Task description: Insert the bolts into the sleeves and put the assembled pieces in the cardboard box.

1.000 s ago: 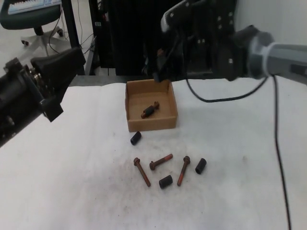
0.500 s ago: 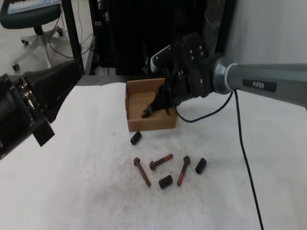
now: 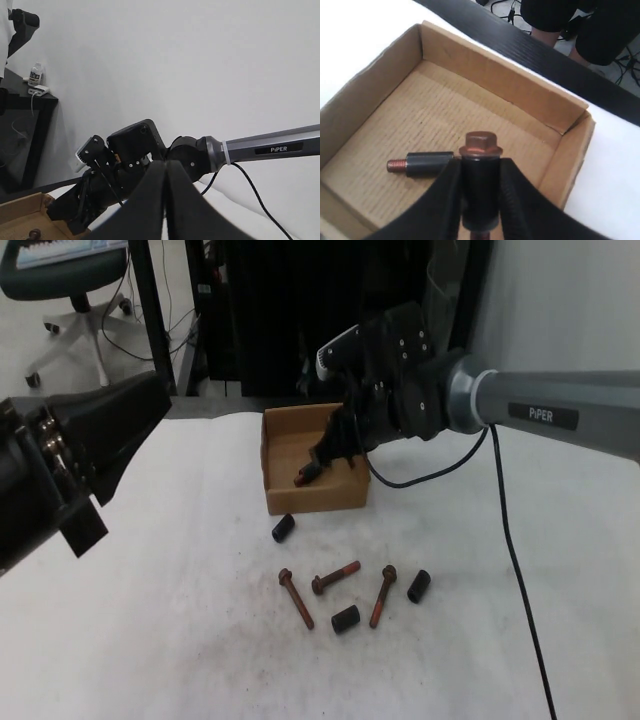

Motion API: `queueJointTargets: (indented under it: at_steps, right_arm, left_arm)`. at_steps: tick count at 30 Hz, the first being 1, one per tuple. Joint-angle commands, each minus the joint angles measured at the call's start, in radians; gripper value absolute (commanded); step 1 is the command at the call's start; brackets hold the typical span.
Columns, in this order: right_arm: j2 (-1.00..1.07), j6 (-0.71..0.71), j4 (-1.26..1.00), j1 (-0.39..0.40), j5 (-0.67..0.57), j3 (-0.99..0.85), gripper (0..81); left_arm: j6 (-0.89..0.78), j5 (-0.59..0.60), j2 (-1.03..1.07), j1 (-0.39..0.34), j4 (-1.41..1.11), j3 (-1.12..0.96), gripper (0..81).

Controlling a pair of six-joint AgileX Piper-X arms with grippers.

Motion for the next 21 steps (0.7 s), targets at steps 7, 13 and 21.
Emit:
queueJointTargets:
  at_steps: [7, 13, 21]
  right_arm:
    - [0.000, -0.008, -0.087, -0.006, -0.033, -0.019, 0.8]
    - [0.049, -0.008, -0.087, -0.006, -0.033, -0.055, 0.8]
    - [0.077, -0.008, -0.084, -0.006, -0.035, -0.120, 0.8]
  left_arm:
    - [-0.017, 0.017, -0.011, 0.003, -0.004, 0.000, 0.3]
    - [-0.017, 0.017, -0.011, 0.003, -0.004, 0.000, 0.3]
    - [-0.014, 0.017, -0.011, 0.003, -0.004, 0.000, 0.3]
